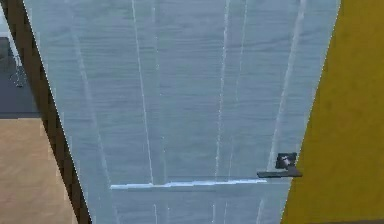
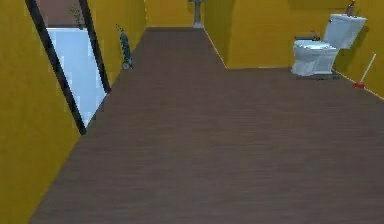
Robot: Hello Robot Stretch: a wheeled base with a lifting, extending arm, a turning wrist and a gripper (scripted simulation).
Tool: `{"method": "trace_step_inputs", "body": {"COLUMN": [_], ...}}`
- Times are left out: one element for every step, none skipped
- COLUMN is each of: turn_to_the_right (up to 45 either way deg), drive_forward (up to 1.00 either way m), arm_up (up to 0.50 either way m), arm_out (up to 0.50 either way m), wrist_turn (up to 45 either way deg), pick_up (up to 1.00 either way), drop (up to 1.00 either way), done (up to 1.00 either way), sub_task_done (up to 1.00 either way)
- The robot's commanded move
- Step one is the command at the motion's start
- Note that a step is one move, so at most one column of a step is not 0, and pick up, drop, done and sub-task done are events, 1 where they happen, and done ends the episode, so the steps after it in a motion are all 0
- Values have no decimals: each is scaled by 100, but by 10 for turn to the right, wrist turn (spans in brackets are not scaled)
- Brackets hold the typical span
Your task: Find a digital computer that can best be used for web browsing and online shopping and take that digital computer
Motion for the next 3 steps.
{"method": "trace_step_inputs", "body": {"turn_to_the_right": [-90, 0, -450], "drive_forward": [0, 30, 0], "arm_up": [0, 0, 0], "arm_out": [0, 0, 0], "wrist_turn": [0, 0, 0], "pick_up": [0, 0, 0], "drop": [0, 0, 0], "done": [0, 0, 0], "sub_task_done": [0, 0, 0]}}
